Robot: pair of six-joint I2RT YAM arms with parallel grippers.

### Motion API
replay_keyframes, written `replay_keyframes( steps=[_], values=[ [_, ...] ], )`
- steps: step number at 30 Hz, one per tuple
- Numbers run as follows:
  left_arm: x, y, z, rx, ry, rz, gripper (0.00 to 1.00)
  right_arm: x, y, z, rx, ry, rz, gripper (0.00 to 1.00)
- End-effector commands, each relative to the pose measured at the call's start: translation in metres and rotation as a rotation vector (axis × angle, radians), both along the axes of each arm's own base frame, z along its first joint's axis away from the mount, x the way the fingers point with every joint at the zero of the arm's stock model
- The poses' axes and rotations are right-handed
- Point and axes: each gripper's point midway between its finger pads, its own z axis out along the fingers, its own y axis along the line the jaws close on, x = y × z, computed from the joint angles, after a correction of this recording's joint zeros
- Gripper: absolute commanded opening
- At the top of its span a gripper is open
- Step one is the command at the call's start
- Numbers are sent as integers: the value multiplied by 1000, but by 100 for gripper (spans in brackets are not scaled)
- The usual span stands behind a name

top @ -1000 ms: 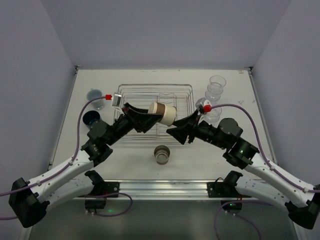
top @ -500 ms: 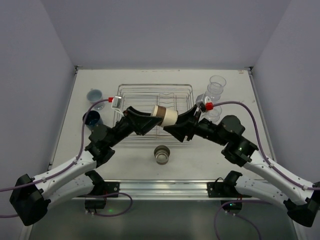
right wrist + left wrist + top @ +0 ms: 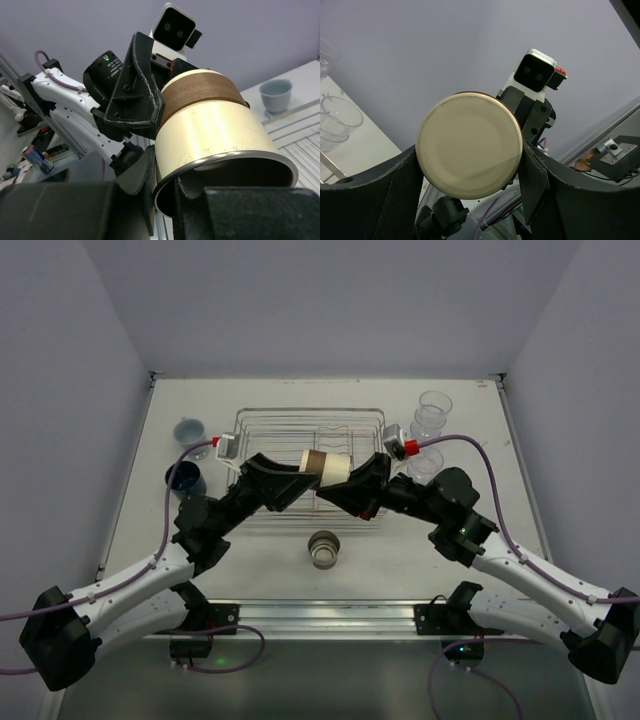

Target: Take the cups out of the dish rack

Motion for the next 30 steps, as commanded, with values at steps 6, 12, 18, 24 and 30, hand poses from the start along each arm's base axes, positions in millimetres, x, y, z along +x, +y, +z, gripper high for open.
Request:
replay_keyframes(
  steps=[6,12,18,24,30],
  values=[
    [17,1,-25,251,-54,135,88,1,-8,16,58,-6,-39,0],
    [36,29,-27,437,-95,329,100,3,-19,-4,-50,55,-94,0],
    [39,59,-15,527,-128,460,100,2,-19,-28,-200,157,-86,0],
    [39,108,-9,714,-130,634,100,0,-12,-72,-547,327,-114,0],
    [36,166,-9,929,-120,819,100,-7,-19,-119,-911,391,-183,0]
  ],
)
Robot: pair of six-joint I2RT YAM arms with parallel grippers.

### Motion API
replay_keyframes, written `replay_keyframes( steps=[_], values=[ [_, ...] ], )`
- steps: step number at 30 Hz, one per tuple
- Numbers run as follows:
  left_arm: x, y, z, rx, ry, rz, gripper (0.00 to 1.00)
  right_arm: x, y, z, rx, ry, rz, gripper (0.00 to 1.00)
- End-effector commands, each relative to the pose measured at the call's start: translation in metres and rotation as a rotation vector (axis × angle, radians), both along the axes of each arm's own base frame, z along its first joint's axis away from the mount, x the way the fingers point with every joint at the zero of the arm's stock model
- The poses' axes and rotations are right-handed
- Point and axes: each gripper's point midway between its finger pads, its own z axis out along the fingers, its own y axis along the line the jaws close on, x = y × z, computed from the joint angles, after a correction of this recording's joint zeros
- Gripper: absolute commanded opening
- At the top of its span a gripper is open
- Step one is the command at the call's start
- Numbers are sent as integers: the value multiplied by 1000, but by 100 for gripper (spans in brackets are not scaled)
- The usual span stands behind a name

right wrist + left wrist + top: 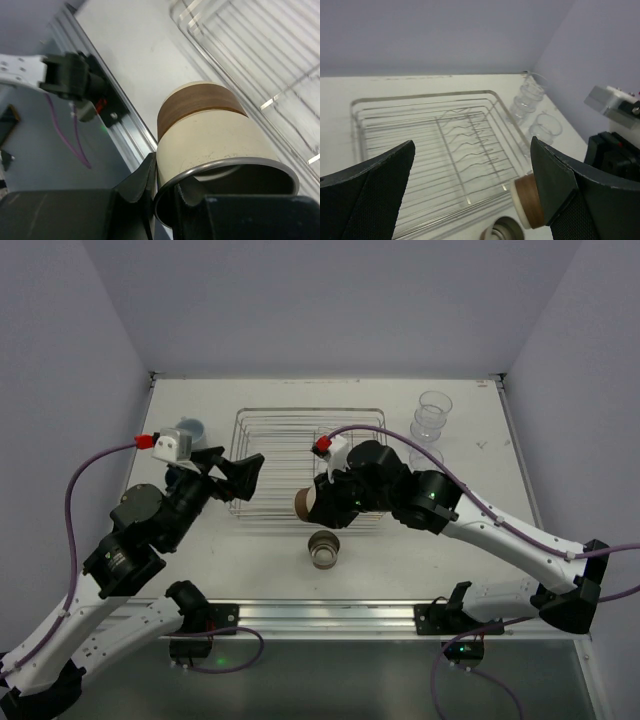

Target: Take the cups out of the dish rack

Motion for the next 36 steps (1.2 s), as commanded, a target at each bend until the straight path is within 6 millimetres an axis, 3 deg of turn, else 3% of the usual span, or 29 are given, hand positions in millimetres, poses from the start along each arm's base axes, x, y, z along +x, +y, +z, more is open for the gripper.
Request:
replay_keyframes(
  steps=[1,6,11,18,22,30,36],
  values=[
    [2,56,-18,212,28,217,100,-7,-36,-37,-288,47,-46,0],
    [-7,91,-26,199,4,341,100,-12,-36,-69,-447,121,-44,0],
    [-15,107,-28,113,-63,392,100,-16,-25,-85,-543,145,-20,0],
    [-14,108,-46,158,-38,394,100,-20,-14,-96,-661,161,15,0],
    [-17,108,-44,136,-50,383,100,-23,-10,-106,-699,175,30,0],
    [-29,128,-32,60,-106,427,100,-25,-16,-122,-764,208,28,0],
    [-29,127,-33,64,-106,423,100,-30,-19,-128,-794,226,35,0]
  ],
)
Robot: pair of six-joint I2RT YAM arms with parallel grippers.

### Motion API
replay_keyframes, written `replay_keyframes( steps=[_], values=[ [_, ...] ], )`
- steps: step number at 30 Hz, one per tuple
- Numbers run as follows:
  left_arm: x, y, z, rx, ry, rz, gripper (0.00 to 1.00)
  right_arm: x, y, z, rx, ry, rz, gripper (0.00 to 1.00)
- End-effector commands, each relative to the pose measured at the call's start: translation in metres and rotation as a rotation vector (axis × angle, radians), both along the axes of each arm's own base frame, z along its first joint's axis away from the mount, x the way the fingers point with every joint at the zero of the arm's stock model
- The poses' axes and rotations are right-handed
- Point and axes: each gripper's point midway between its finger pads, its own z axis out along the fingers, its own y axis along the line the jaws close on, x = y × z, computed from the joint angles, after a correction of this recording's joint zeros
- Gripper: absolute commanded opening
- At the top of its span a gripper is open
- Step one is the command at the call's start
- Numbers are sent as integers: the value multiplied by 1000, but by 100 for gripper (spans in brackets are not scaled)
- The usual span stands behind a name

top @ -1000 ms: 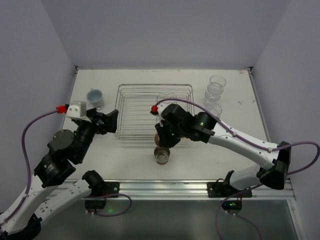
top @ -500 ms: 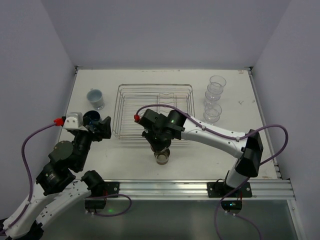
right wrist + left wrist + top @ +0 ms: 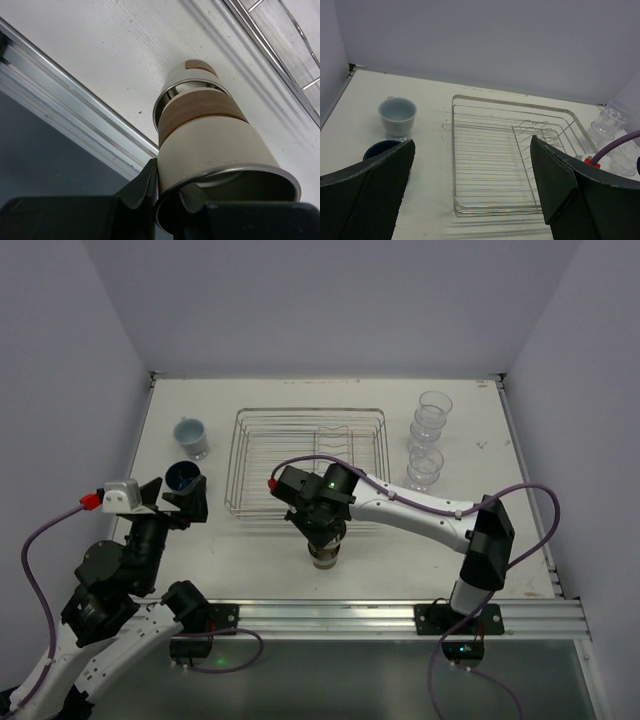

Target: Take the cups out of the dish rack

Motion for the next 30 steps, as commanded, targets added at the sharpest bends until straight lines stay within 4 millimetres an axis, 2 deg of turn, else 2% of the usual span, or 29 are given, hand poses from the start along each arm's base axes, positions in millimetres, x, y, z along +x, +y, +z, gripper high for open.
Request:
replay_keyframes(
  steps=[1,13,21,22,26,27,30],
  values=[
    [4,3,2,6,-11,33,100,-11,-8,2,-47,35,26,0],
    [1,4,4,-6,-24,25,100,-13,-5,-13,-74,57,22,0],
    [2,3,4,1,-23,23,100,-14,-1,-20,-90,81,31,5],
    [2,4,4,-1,-24,25,100,-13,0,-19,-91,75,30,7],
    [1,5,4,-3,-27,27,100,-10,5,-14,-78,64,34,29],
    [1,5,4,-3,-27,27,100,-9,7,-12,-67,59,34,37],
    [1,5,5,-9,-28,27,100,-6,14,-4,-26,42,30,46]
  ],
)
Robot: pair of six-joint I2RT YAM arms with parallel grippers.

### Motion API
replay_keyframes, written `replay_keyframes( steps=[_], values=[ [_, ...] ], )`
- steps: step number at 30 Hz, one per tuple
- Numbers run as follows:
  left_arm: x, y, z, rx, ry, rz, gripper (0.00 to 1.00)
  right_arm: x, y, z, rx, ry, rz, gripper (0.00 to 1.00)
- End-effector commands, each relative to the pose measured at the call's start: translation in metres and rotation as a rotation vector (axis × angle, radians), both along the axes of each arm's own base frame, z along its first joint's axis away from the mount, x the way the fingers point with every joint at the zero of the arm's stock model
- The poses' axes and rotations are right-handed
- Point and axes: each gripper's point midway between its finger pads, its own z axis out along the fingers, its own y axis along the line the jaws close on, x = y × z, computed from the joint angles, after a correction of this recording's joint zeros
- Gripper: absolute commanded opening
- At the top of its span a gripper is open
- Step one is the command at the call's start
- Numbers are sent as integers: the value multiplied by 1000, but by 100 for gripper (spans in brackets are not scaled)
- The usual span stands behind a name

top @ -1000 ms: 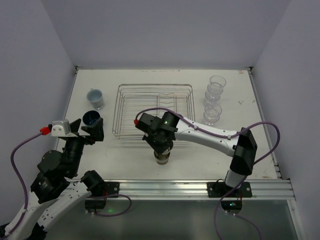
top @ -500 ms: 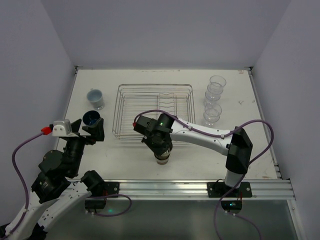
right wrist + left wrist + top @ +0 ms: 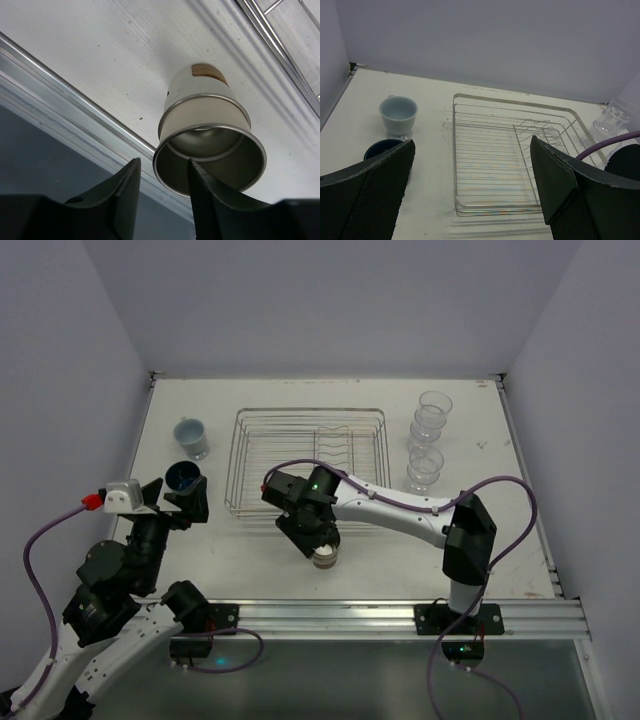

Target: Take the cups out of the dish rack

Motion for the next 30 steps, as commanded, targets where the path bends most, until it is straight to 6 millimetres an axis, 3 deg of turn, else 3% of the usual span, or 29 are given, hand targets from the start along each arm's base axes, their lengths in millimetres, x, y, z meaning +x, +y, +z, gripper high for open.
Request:
replay_keyframes(
  steps=[1,8,9,10,11,12,14,15,17,18,19,20,21,22,23,24,25,27,30],
  values=[
    [0,4,9,-14,-32,21,100,-5,7,24,60,2,25,47],
    [3,-1,9,-12,-29,10,100,11,13,66,215,-135,-18,50],
    [4,-2,9,-7,-25,8,100,14,15,83,281,-177,-24,52],
    [5,-3,8,-4,-20,7,100,17,11,85,295,-204,-31,55],
    [7,-6,7,4,-12,0,100,27,13,96,339,-272,-54,65],
    [8,-9,6,11,-7,-10,100,30,7,118,405,-327,-71,69],
    [12,-19,5,30,4,-45,100,40,-6,131,452,-433,-84,79],
    [13,-24,7,32,5,-63,100,49,-2,152,545,-511,-112,84],
    [16,-39,12,43,3,-124,100,55,-30,179,650,-652,-153,95],
    [16,-45,14,46,4,-149,100,67,-35,210,763,-766,-224,99],
    [14,-52,22,43,-8,-188,100,64,-59,220,830,-828,-259,99],
    [17,-58,22,54,4,-202,100,65,-71,233,877,-893,-278,99],
    [17,-59,25,53,1,-208,100,67,-81,260,990,-961,-336,99],
    [17,-60,33,49,-9,-214,100,72,-98,250,981,-1012,-389,99],
    [19,-62,34,52,-2,-214,100,65,-126,285,1113,-1100,-437,99],
    [19,-61,37,50,-6,-213,100,63,-141,297,1168,-1147,-470,99],
    [19,-60,45,46,-13,-205,100,66,-154,286,1137,-1193,-507,99],
    [19,-57,54,42,-27,-193,100,59,-189,306,1222,-1263,-592,99],
    [16,-52,85,15,-90,-177,100,57,-220,312,1225,-1308,-684,99]
  ],
)
